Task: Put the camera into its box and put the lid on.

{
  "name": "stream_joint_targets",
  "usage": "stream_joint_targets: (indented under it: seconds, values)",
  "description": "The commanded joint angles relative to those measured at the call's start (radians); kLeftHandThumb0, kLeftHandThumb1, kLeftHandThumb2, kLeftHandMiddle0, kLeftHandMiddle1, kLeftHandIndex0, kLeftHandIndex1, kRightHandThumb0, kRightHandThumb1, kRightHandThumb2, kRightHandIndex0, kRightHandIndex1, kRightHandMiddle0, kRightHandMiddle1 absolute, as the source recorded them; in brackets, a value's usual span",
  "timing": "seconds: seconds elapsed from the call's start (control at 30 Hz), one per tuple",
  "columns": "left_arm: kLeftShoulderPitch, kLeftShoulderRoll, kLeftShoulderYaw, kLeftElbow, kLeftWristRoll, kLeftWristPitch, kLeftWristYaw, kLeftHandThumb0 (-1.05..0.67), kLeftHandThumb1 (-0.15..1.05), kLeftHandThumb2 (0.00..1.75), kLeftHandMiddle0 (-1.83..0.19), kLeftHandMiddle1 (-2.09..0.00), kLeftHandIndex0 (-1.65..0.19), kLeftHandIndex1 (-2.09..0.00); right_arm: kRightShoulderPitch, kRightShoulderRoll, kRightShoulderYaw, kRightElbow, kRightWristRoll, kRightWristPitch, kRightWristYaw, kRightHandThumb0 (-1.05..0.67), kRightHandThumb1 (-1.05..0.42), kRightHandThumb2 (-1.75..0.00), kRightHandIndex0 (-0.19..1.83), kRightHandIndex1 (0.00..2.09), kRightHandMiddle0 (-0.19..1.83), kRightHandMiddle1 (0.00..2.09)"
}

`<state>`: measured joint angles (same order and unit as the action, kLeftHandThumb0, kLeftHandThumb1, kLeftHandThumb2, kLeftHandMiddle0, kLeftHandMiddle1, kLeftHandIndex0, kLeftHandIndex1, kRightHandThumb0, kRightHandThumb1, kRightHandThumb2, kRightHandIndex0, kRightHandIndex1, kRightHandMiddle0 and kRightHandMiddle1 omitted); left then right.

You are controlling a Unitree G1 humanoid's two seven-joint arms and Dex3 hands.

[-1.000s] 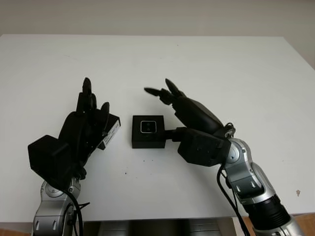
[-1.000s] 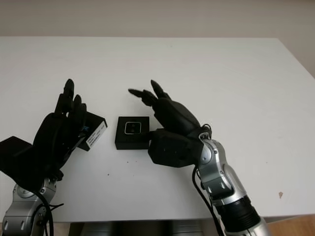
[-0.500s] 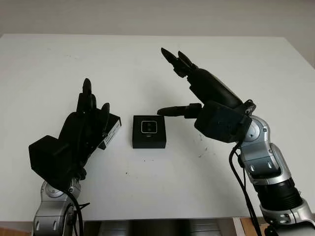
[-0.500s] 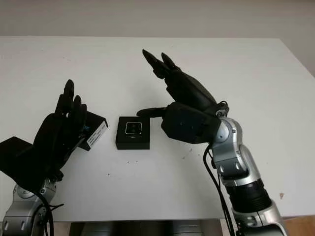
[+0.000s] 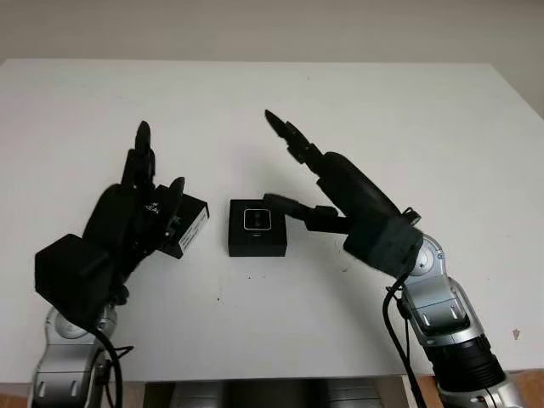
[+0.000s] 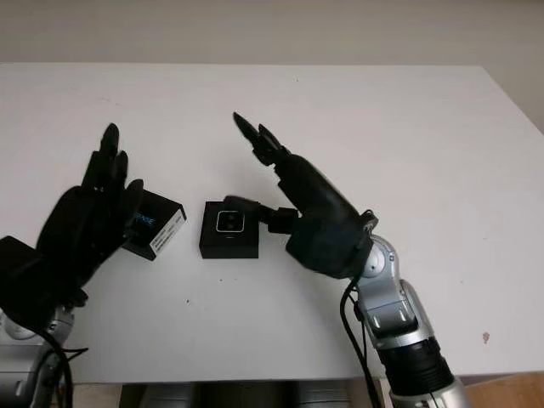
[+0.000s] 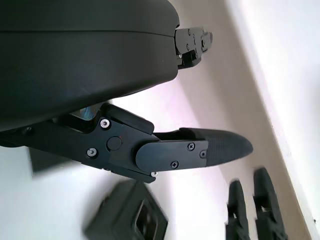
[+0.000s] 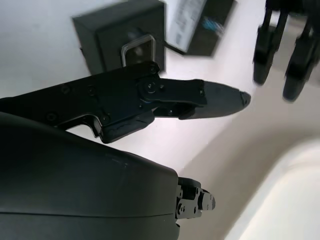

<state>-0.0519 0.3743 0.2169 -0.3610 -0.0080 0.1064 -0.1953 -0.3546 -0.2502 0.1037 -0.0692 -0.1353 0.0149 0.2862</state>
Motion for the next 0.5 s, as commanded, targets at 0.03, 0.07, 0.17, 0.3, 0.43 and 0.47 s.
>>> stream_joint_targets:
  seconds: [0.03,0.07,0.17,0.3,0.43,0.47]
  values:
    - [-0.045,0.072,0.043,-0.022,-0.009,-0.025,-0.039,-0.68,1.05,0.18,-0.1,-0.11,-0.09,-0.14,-0.004,0.014,-0.032,0.001,0.042,-0.007,-0.011,-0.76,-1.05,-0.63,-0.04,0.09,-0.04,0.07]
    - [-0.068,0.118,0.062,-0.01,0.007,-0.049,-0.056,-0.66,1.05,0.15,-0.17,-0.12,-0.14,-0.16,-0.007,0.014,-0.044,0.004,0.053,-0.003,-0.014,-0.75,-1.05,-0.63,-0.03,0.09,-0.04,0.08]
    - [-0.129,0.227,0.087,0.047,0.092,-0.119,-0.061,-0.63,1.01,0.06,-0.55,-0.13,-0.37,-0.2,-0.015,0.01,-0.068,0.008,0.079,0.018,-0.013,-0.73,-1.05,-0.63,-0.04,0.08,-0.04,0.07]
    - [-0.215,0.356,0.065,0.145,0.156,-0.189,-0.122,-0.63,0.93,0.03,-0.62,-0.09,-0.42,-0.19,-0.029,0.035,-0.121,0.005,0.201,0.077,0.009,-0.73,-1.05,-0.59,-0.09,0.05,-0.08,0.05]
    - [-0.272,0.536,-0.017,0.225,0.228,-0.227,-0.303,-0.76,0.88,0.03,-0.28,-0.01,-0.22,-0.08,-0.046,0.028,-0.154,0.022,0.267,0.077,0.031,-0.7,-1.05,-0.6,-0.11,0.04,-0.1,0.04]
    - [-0.282,0.568,-0.044,0.235,0.253,-0.239,-0.341,-0.79,0.87,0.03,-0.22,-0.01,-0.18,-0.05,-0.05,0.021,-0.161,0.022,0.276,0.083,0.035,-0.71,-1.05,-0.61,-0.11,0.04,-0.1,0.04]
